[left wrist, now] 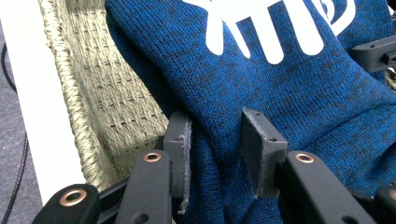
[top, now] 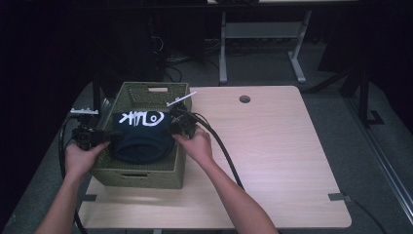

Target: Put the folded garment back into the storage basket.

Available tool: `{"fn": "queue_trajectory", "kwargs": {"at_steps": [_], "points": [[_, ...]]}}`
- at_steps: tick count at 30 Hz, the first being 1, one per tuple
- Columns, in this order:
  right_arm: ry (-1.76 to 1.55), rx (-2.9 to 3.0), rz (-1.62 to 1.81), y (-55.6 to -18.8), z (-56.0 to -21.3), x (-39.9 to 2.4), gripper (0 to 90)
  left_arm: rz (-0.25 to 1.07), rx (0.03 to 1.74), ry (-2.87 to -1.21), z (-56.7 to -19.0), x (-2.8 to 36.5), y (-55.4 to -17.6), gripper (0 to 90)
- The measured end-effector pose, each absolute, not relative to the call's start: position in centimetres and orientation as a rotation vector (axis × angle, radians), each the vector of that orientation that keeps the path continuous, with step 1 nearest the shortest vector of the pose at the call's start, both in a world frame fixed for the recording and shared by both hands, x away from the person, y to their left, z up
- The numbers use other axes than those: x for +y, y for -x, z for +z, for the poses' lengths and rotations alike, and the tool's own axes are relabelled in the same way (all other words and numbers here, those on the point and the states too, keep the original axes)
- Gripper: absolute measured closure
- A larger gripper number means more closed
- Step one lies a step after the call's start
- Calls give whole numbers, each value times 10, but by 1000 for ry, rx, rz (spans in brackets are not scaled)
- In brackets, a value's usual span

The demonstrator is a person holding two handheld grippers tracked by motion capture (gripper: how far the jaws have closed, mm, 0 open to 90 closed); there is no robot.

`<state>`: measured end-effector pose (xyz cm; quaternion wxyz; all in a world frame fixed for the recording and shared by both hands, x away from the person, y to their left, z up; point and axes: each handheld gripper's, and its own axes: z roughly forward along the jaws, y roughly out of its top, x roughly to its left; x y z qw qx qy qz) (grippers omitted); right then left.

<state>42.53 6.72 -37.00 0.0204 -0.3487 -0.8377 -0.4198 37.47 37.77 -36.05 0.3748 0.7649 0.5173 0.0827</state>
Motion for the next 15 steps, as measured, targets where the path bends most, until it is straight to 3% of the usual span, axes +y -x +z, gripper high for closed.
{"fn": "queue_trajectory", "kwargs": {"at_steps": [6,15], "points": [[1133,-2677,-1263,-422,-369,64,590,232,1347,-1929,-360,380,-375,587],[1124,-2626,-1308,-424,-360,50,569,235,1322,-1900,-357,378,-372,582]]}}
